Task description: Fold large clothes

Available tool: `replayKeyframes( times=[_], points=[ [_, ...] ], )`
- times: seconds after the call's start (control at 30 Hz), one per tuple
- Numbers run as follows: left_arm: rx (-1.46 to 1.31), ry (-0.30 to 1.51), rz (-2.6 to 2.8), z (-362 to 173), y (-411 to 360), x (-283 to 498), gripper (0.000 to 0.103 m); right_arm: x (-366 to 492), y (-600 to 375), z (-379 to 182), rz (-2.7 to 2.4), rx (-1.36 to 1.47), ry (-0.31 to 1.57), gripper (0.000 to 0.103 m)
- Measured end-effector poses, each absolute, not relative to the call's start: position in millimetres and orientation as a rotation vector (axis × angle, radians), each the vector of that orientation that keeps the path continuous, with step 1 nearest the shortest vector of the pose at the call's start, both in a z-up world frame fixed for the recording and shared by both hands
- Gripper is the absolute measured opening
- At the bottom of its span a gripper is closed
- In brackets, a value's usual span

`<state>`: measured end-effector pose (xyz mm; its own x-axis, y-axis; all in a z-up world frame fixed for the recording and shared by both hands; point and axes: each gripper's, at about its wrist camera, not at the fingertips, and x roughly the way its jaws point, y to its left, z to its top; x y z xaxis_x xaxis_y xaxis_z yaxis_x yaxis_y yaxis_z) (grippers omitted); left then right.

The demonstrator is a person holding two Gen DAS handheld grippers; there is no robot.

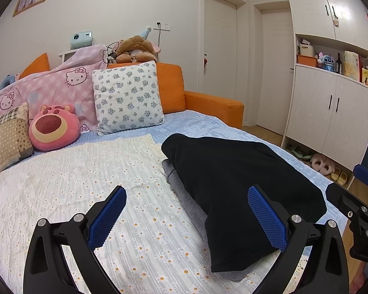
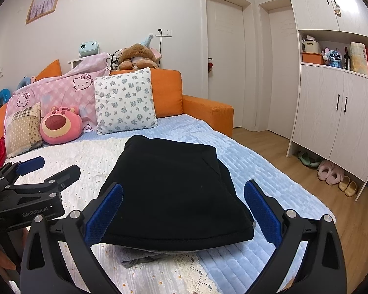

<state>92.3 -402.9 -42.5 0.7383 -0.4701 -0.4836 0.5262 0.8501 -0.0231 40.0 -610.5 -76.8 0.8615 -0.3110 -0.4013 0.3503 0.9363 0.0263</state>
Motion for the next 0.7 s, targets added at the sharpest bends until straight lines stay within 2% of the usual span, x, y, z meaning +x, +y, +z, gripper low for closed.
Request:
replayKeyframes(
  times=[0.7],
  points=[
    [0.137,0.471,-0.544,-45.1,-402.2,88.3,0.101,39.5,-608.7,-84.5,-0.353,0.102,0.412,0.098]
  ],
)
